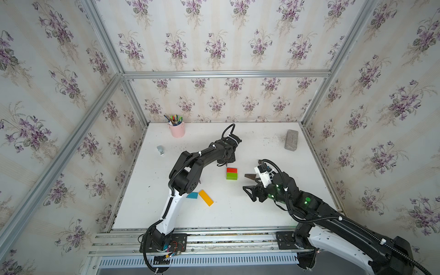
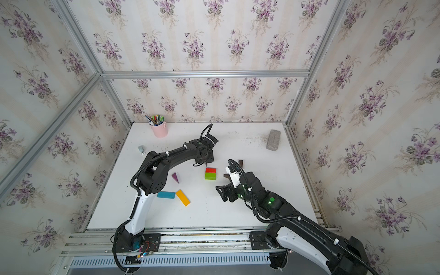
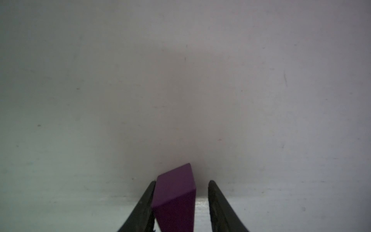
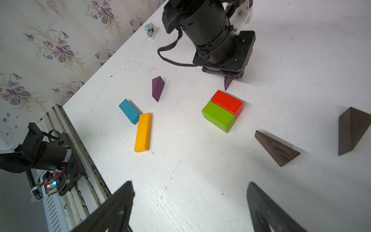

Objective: Assemble a small pinwheel with building blocks
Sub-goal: Assemble the building block at the center of the board.

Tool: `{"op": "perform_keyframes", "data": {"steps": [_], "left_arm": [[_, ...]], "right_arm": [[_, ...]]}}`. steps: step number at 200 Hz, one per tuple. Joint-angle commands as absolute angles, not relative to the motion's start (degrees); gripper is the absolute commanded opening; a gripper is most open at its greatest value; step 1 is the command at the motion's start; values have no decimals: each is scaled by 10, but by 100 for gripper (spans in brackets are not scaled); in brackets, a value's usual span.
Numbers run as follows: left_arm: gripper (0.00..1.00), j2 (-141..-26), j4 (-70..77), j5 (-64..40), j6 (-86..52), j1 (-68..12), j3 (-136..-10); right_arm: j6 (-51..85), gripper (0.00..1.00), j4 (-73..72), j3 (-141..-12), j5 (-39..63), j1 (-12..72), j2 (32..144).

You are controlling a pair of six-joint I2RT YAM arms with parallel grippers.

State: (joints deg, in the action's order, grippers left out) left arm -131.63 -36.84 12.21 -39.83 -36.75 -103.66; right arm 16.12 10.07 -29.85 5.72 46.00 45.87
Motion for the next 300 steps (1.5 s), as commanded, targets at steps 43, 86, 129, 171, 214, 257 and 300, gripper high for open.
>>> {"op": "perform_keyframes", "data": {"steps": [43, 86, 129, 171, 214, 257, 300], "left_arm": [[49, -1306, -381, 134, -399, -367, -1034], [59, -1288, -381, 143, -393, -367, -1031], [62, -1256, -377, 122, -372, -366, -1024], [62, -1121, -378, 113, -259, -327, -957], [60, -974, -408, 68, -4, -242, -902], [58, -906, -409, 27, 346, -229, -819], [46, -883, -423, -69, 593, -201, -755]], "right_arm": [[160, 88, 91, -298, 60, 460, 459], [161, 88, 92, -298, 59, 461, 460], [161, 88, 95, -299, 55, 461, 460], [160, 88, 95, -295, 57, 461, 453], [145, 88, 73, -292, 93, 461, 470], [141, 88, 65, -286, 104, 460, 464], [142, 88, 59, -280, 128, 461, 439]]}}
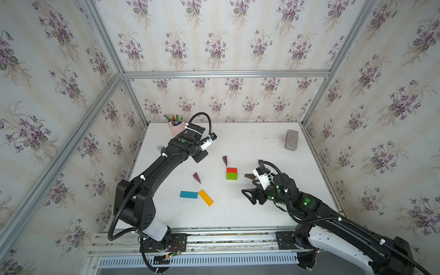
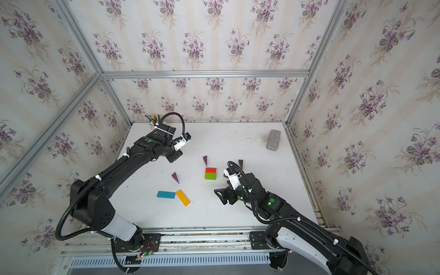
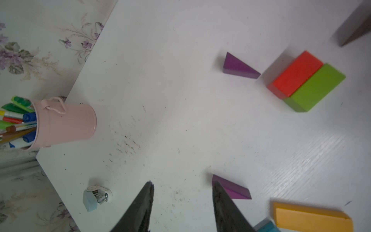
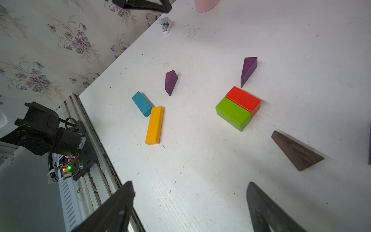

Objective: Assemble a small pinwheel with building blocks
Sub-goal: Assemble the building block at the center of the board, then pick up the building block from the center of the board.

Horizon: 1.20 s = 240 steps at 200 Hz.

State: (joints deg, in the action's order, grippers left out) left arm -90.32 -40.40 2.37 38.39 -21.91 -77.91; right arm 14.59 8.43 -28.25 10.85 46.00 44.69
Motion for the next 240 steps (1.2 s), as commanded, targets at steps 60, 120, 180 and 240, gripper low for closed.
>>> {"op": "perform_keyframes", "data": {"steps": [60, 120, 180, 240], "left_arm": [[46, -873, -461, -105, 819, -166, -693], [50, -905, -463, 1, 884, -186, -681], [50, -938, -443, 41, 907, -204, -667], [50, -966, -407, 62, 945, -218, -666]], "right_arm": [[136, 88, 55, -284, 143, 463, 459], [135, 88, 52, -283, 142, 463, 466], [135, 87, 57, -284, 139, 463, 459], [136, 88, 61, -284, 135, 464, 456]]}}
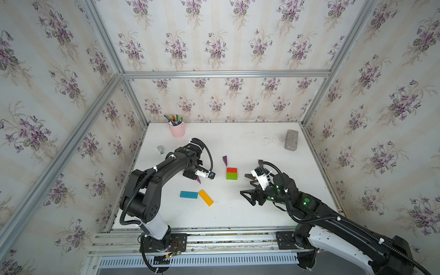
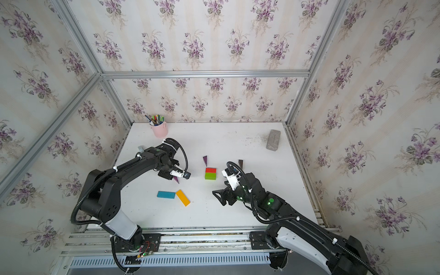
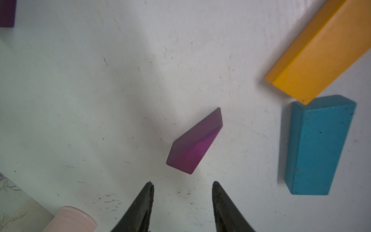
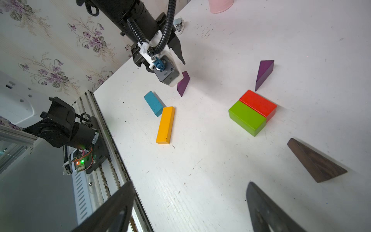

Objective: Assemble a small pinwheel with building blocks
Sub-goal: Pick up the building block from the center of the board.

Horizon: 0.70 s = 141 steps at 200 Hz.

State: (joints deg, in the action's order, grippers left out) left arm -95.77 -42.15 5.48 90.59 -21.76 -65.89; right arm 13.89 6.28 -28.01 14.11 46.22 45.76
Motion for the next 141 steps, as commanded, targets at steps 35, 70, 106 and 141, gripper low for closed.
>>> {"op": "perform_keyframes", "data": {"steps": [35, 70, 106, 141], "left_arm": [[51, -984, -408, 70, 960, -225, -680], [51, -988, -411, 74, 967, -228, -676], [50, -989, -404, 101, 971, -226, -668], [50, -992, -400, 108, 975, -224, -666]], "right_arm": [[136, 87, 60, -284, 135, 463, 460], [136, 88, 59, -283, 135, 463, 460], [136, 88, 58, -283, 137, 463, 464], [137, 88, 60, -282, 136, 463, 457]]}}
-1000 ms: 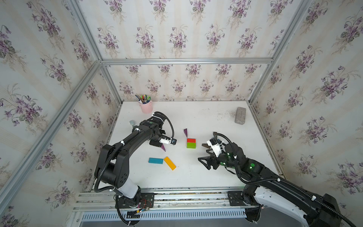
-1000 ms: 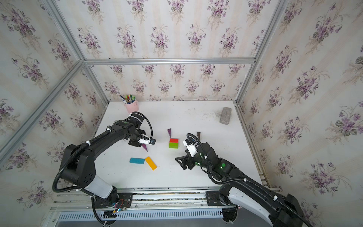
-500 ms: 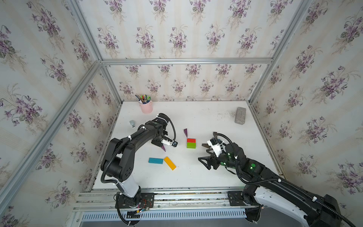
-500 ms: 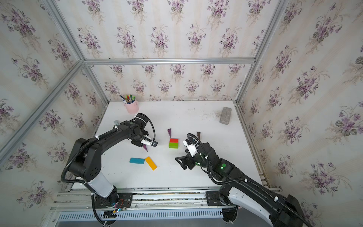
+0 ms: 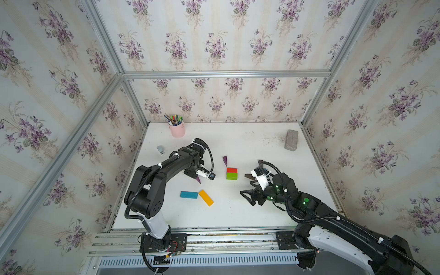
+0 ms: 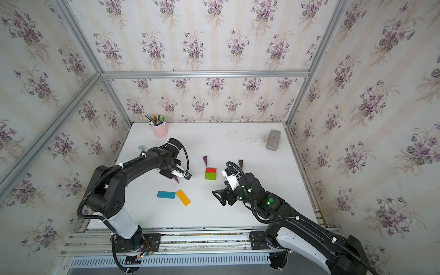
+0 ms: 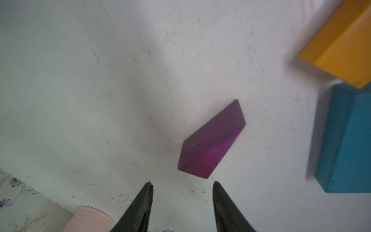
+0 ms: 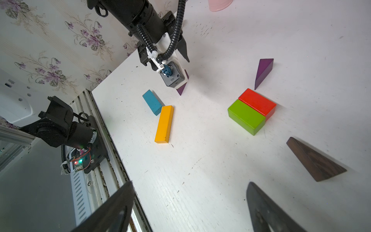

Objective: Assemble a small pinwheel with building blocks
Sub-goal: Pick up the building block from the center of the board.

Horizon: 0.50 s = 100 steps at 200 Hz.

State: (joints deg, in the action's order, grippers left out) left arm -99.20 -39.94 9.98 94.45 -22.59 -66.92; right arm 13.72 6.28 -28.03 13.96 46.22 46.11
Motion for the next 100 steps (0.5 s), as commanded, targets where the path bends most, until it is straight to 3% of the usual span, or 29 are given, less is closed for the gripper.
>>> {"op": "perform_keyframes", "data": {"steps": [1, 100], "left_arm": [[50, -991, -399, 107, 975, -224, -666], [50, -982, -364, 121, 1103, -213, -655]], "right_arm": [[137, 88, 60, -282, 136, 463, 456], [136, 88, 60, -283, 135, 463, 460]]}}
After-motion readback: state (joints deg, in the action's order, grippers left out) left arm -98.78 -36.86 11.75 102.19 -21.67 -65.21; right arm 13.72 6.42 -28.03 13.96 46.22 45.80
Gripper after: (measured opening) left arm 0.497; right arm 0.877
